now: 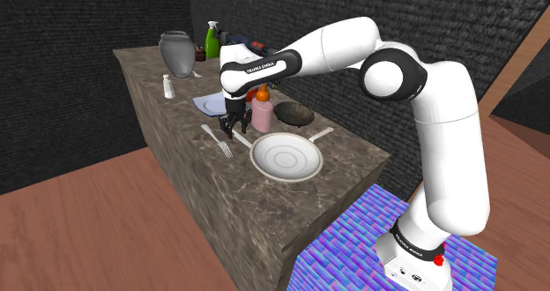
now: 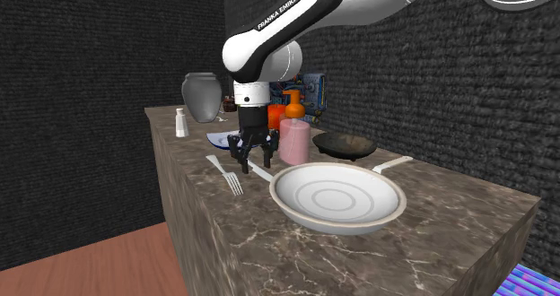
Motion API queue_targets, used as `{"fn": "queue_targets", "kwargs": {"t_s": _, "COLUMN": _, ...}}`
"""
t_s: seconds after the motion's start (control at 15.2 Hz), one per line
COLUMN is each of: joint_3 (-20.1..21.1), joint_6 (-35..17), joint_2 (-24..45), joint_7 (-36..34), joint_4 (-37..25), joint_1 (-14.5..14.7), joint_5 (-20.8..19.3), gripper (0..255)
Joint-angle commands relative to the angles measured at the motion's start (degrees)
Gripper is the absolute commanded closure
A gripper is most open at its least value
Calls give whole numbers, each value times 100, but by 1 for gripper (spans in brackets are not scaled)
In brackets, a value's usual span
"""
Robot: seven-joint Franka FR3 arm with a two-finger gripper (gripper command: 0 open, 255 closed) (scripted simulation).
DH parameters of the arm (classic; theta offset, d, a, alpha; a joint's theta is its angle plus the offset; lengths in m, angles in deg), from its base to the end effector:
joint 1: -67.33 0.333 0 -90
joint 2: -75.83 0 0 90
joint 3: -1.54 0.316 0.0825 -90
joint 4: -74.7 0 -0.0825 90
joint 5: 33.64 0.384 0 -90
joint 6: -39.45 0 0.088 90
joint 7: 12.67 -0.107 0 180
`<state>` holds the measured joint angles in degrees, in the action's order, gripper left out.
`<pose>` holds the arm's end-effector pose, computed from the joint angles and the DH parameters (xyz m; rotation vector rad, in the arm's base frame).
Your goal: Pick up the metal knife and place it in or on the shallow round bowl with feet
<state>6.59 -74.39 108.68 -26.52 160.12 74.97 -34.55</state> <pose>0.6827 0.1427 0.3322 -3.1229 0.0398 0.1264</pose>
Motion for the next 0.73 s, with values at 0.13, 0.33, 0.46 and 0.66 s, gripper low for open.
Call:
{"fn": "queue_targets", "kwargs": {"t_s": 0.13, "joint_3": 3, "joint_6": 14, "joint_2": 17, "joint_7": 1, "joint_4": -20, "joint_1": 3, "joint_5": 5, "gripper": 255}}
{"fn": "queue_targets", "kwargs": {"t_s": 0.33, "joint_3": 0, "joint_6": -1, "joint_2": -13, "joint_7": 21, "joint_4": 27, "joint_1": -14, "joint_5": 9, "gripper": 255}}
{"fn": "queue_targets", "kwargs": {"t_s": 0.46, "joint_3": -1, "joint_6": -46, "joint_2": -11, "joint_7": 23, "joint_4": 71, "joint_1": -17, "joint_5": 10, "gripper": 255}}
{"fn": "queue_targets", "kwargs": {"t_s": 0.66, "joint_3": 6, "joint_6": 119, "joint_2": -51, "joint_7": 0, "joint_4": -58, "joint_1": 1, "joint_5": 10, "gripper": 255}}
